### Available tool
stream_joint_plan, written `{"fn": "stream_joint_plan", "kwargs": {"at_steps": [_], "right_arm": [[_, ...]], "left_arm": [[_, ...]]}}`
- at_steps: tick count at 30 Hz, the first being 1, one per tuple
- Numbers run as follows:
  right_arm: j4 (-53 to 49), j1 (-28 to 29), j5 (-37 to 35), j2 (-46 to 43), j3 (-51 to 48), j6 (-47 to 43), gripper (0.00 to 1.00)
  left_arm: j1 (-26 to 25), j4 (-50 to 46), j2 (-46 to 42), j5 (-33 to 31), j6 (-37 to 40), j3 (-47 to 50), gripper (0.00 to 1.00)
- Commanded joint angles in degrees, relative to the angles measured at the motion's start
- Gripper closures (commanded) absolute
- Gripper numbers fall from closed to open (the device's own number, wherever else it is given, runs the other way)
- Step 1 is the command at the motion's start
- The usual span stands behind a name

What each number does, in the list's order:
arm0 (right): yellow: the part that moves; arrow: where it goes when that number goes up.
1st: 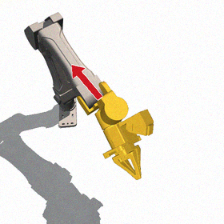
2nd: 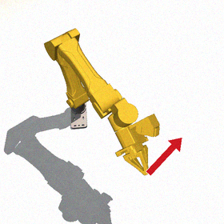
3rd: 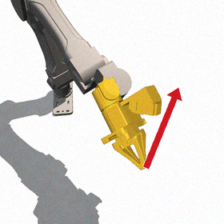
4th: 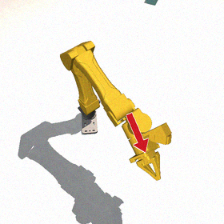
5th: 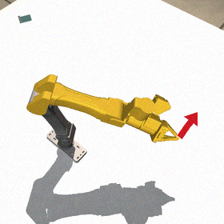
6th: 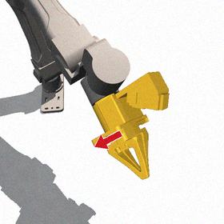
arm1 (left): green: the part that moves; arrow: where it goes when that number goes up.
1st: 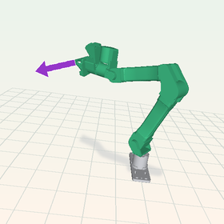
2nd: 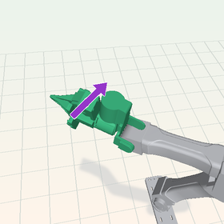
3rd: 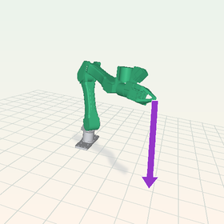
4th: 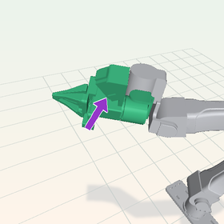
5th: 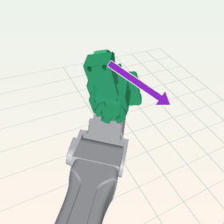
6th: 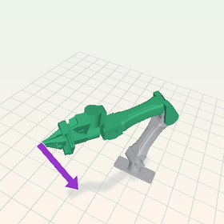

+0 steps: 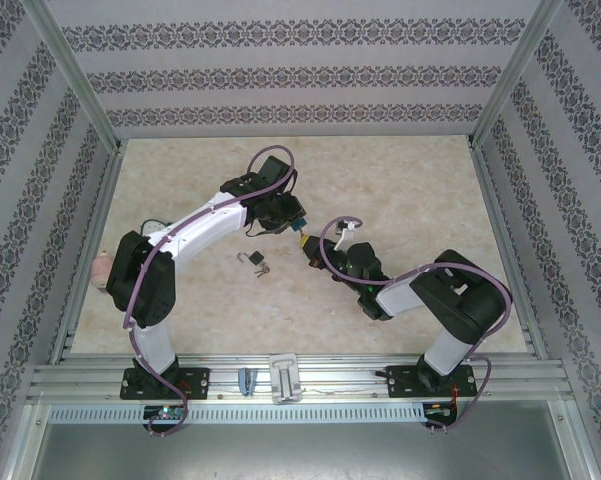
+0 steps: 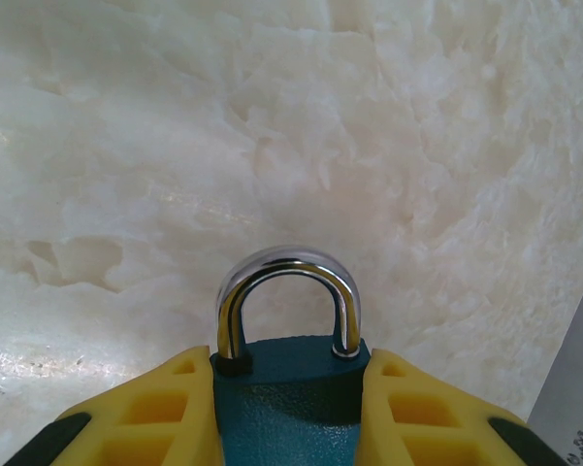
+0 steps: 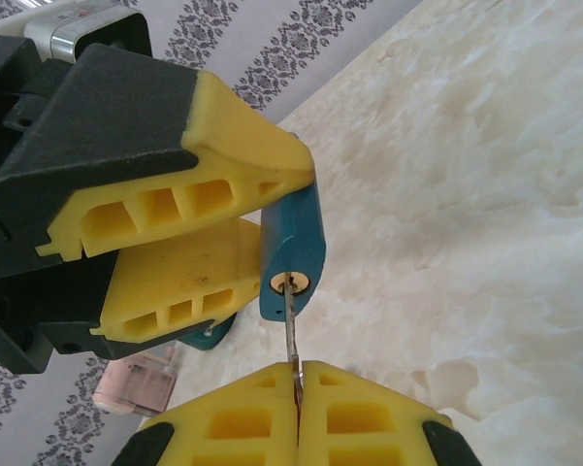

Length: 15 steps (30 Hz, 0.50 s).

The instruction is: Unlock with the key

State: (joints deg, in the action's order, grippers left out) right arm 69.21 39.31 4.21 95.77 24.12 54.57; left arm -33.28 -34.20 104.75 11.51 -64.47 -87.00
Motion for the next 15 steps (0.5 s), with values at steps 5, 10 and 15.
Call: {"fn": "stream_joint_plan", "kwargs": {"at_steps": [5, 10, 15], "right_arm": [[6.7, -2.0, 0.3, -3.1, -0.1, 4.0, 1.00], [7.0, -2.2, 1.1, -2.6, -0.2, 5.3, 1.00], [7.4, -2.9, 2.4, -0.5, 0.7, 7.9, 1.00]], "left_arm": [[-1.9, -6.4, 0.3, 0.3, 2.7, -1.3, 0.72], [-1.9, -6.2, 0.3, 0.1, 2.8, -1.2, 0.72], [-2.0, -6.0, 0.3, 0.2, 2.4, -1.2, 0.72]]}}
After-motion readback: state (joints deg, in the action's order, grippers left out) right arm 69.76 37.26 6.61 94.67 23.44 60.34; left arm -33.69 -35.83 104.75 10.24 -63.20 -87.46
